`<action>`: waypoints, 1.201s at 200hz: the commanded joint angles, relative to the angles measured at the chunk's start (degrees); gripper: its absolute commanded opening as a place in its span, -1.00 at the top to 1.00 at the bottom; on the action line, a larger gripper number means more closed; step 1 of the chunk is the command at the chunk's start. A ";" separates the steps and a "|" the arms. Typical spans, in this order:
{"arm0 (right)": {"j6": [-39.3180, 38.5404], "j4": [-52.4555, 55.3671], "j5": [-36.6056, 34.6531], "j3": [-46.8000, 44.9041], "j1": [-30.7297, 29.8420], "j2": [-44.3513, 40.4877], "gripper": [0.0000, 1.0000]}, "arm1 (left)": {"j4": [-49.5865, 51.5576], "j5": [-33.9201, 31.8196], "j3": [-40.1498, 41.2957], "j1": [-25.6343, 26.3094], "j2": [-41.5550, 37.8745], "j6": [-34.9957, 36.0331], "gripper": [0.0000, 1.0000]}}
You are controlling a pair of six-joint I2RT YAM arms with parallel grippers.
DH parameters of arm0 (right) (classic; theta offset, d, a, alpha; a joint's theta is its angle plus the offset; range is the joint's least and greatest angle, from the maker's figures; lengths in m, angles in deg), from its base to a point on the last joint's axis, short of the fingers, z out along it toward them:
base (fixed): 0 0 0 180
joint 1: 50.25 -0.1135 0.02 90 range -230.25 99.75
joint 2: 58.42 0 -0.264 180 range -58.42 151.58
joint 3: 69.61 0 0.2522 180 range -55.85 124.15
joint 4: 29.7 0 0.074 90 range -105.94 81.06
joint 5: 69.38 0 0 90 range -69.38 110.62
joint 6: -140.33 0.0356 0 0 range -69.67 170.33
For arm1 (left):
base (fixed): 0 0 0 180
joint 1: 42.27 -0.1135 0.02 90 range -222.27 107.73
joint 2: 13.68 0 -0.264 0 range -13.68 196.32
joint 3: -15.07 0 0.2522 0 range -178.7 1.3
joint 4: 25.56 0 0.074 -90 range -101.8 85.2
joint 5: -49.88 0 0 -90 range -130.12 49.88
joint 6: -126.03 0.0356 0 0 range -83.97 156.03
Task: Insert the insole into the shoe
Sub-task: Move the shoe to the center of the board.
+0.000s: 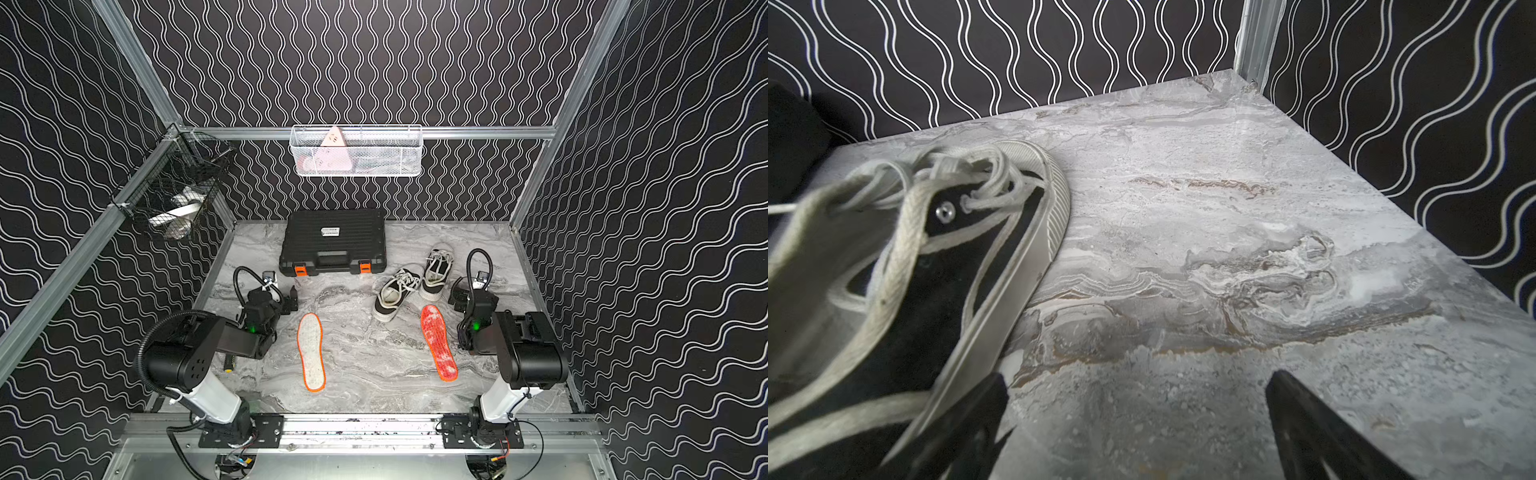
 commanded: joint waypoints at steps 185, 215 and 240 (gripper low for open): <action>6.40 38.25 4.24 12.94 -0.55 -20.31 -0.99 | 43.37 0.82 -21.57 -4.08 -9.90 -13.35 -0.99; 21.00 61.86 5.29 19.19 -8.21 -29.90 -0.87 | 63.19 7.14 -30.84 -2.80 -11.30 -19.96 -0.77; 27.28 76.85 7.07 23.46 -15.42 -32.44 -0.62 | 81.83 6.97 -38.96 7.46 -13.46 -23.24 -0.77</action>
